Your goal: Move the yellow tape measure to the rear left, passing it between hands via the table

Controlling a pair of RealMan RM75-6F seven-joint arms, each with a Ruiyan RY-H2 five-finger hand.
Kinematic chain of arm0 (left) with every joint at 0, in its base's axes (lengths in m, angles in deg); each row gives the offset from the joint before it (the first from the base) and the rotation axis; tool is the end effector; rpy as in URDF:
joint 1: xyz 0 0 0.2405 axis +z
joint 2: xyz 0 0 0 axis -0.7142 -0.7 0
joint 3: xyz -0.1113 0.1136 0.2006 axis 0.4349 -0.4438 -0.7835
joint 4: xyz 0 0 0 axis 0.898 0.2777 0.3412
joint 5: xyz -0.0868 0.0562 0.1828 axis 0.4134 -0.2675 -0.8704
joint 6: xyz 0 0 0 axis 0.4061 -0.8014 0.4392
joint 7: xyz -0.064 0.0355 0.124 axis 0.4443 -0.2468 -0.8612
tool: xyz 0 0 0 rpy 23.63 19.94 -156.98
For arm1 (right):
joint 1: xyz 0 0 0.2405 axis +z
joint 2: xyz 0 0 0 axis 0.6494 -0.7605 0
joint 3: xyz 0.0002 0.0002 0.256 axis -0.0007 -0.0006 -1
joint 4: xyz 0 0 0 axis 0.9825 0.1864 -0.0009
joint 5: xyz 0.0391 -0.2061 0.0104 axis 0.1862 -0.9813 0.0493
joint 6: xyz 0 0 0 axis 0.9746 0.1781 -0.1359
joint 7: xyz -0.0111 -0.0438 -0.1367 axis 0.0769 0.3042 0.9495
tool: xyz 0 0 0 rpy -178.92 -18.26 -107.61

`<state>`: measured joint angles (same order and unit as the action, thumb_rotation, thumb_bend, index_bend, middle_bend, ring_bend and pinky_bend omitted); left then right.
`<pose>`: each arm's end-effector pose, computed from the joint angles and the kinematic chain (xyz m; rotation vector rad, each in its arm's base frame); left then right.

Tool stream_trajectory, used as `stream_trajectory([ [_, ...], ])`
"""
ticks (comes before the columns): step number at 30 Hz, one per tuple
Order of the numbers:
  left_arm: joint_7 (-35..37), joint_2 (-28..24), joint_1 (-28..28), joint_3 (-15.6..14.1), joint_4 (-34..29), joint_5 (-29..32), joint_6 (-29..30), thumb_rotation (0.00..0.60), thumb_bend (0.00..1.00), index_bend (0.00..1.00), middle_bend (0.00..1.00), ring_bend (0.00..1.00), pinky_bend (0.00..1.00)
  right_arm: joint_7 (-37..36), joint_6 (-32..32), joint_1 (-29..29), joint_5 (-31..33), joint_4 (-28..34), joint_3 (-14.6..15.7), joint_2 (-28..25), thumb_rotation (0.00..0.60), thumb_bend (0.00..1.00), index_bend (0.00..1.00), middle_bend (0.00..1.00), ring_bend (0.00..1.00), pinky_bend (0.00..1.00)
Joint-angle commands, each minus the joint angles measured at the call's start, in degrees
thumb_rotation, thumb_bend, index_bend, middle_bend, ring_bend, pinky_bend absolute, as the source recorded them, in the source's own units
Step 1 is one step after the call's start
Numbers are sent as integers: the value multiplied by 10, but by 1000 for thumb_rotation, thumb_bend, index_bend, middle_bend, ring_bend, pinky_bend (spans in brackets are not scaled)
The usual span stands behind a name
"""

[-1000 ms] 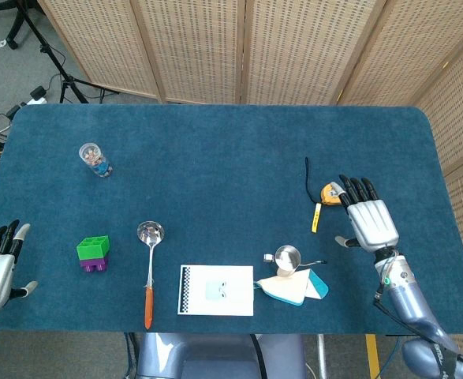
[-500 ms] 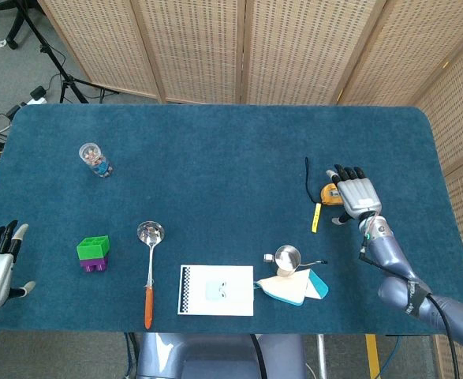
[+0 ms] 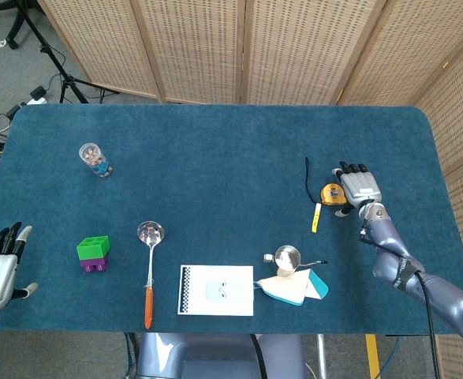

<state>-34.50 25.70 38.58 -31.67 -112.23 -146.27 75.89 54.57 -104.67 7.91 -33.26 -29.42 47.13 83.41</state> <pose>-0.3101 0.1810 0.1348 -1.4378 -0.9131 -0.5511 -0.2581 -0.4446 0.0573 1.6791 -1.0452 0.4103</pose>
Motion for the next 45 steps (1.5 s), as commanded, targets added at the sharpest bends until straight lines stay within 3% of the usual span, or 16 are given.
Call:
stream_trajectory([
  [1,0,0,0,0,0,1,0,600,0,0,0,0,0,-8,7,4,3,-12,7,8,600,104,153,1,0,0],
  [11,3,0,-2,0,1,6,-4,600,0,0,0,0,0,-42,11,10,-8,-55,19,38,600,105,222,50,0,34],
  [15,3,1,-2,0,2,7,-3,600,0,0,0,0,0,-56,5,10,-20,-68,20,48,600,120,277,115,13,96],
  [25,6,2,-2,0,3,6,1,600,0,0,0,0,0,-93,-12,2,-53,-95,21,67,600,153,500,310,252,329],
  [34,11,1,-1,1,2,1,7,600,0,0,0,0,0,-104,-25,-3,-67,-105,23,74,600,200,645,472,422,461],
  [45,14,0,0,0,3,-1,8,600,0,0,0,0,0,-114,-46,-12,-85,-98,22,71,600,234,683,535,480,511],
])
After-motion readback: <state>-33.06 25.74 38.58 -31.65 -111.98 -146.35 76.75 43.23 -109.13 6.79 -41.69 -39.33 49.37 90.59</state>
